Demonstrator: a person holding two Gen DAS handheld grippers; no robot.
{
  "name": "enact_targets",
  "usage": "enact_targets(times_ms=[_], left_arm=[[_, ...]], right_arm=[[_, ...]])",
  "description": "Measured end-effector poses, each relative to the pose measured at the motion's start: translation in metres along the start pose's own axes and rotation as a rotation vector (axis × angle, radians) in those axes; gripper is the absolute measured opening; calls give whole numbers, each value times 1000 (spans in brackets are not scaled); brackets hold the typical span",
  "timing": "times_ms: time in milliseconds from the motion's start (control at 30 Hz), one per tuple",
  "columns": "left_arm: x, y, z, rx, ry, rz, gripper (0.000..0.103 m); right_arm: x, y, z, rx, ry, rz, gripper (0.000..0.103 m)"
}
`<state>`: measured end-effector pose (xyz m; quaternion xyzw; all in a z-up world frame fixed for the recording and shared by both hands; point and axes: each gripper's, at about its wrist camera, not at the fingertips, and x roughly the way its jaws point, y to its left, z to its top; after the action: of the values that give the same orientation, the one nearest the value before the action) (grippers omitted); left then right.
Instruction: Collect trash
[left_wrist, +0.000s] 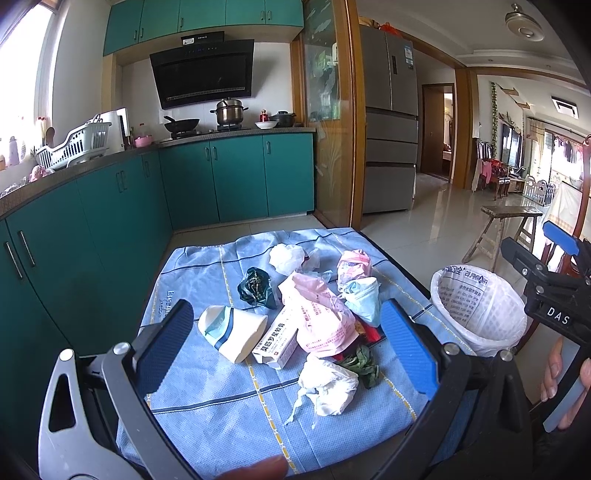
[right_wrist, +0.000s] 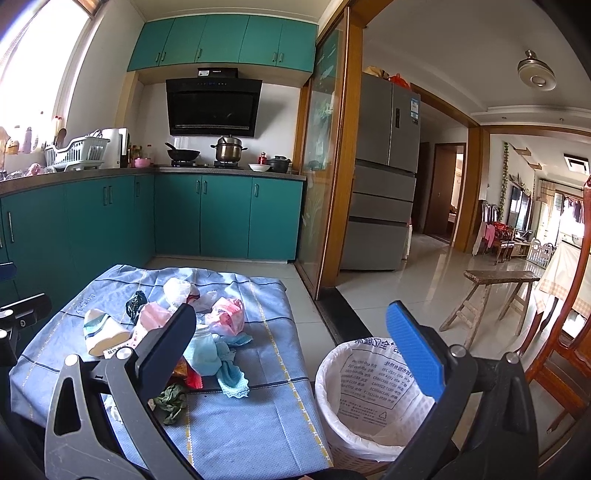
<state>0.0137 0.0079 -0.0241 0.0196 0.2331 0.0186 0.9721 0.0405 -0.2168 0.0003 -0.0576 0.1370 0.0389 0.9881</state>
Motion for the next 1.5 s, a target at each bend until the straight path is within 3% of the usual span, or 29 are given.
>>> enact_targets(times_ms=[300,500,767,867,933,1033,1100,1167,1200,1267,1300,1333,1367,1500], left_arm=[[15,0,-7,7,46,19,100],[46,3,-24,36,151,61,100],[73,5,-49,45,237,31,100],[81,7,-53,20,253,8,90],[88,8,-54,17,274,21,76],[97,8,-53,7,295,24,54],[105,11,-51,-14,314,46,48],[111,18,-48,-49,321,73,47],[112,22,-46,-60,322,92,47],[118,31,-44,-72,320,154,63],[123,36,-43,-77,316,193,81],[127,42,-41,-82,313,217,89],[132,48,-39,-92,307,241,89],[163,73,-31,-144,327,280,93]], right_arm=[[12,-1,-3,14,39,19,101],[35,-1,-14,46,117,41,101],[78,3,-27,37,198,112,101],[102,8,-25,2,213,145,101],[123,14,-20,-42,225,164,100],[156,26,-4,-109,209,260,85],[183,30,7,-138,210,302,54],[206,31,11,-145,229,310,42],[215,29,11,-131,234,326,42],[236,20,3,-57,260,391,44],[245,16,-2,-10,283,429,60],[258,12,-8,50,319,476,74],[268,12,-11,88,351,485,92],[299,27,-22,171,446,550,93]])
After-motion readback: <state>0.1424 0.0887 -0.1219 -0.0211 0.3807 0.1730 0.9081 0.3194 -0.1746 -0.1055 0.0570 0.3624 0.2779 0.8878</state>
